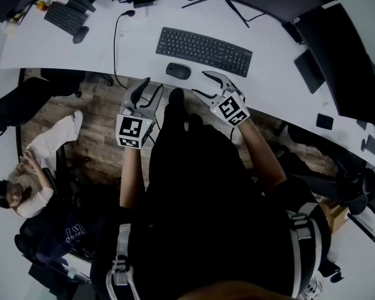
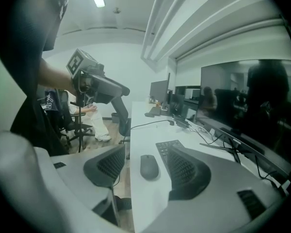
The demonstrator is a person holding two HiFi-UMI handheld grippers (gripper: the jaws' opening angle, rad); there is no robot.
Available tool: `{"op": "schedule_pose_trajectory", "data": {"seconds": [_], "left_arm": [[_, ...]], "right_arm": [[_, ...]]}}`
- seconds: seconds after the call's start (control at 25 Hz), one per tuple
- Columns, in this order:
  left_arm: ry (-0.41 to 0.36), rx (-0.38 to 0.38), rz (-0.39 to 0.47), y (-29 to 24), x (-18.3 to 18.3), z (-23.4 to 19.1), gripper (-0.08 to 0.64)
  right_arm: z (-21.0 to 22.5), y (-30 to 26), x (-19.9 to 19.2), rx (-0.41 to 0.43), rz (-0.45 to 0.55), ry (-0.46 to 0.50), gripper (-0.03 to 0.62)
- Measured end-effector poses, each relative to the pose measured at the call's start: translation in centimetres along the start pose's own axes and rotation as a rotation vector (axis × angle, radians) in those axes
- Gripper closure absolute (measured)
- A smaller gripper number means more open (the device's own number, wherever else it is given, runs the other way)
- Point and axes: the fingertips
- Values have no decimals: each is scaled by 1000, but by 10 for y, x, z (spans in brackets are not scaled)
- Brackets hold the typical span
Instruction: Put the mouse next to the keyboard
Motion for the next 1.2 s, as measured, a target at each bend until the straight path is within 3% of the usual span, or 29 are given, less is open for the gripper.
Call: {"op": "schedule_pose_trajectory", "data": {"seconds": [0.68, 1.2], "left_arm": [[24, -37, -33, -18, -12, -34, 394], [45, -68, -77, -39, -24, -59, 394]], "right_arm": [[8, -47, 0, 37, -61, -38, 310], [9, -92, -15, 92, -174, 19, 298]]}}
Point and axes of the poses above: the fingertips, and each gripper's own axes: y backward along the fingers, z to its right, x out of its top, and after that the axes turned 14 degrees about -z, right-handed
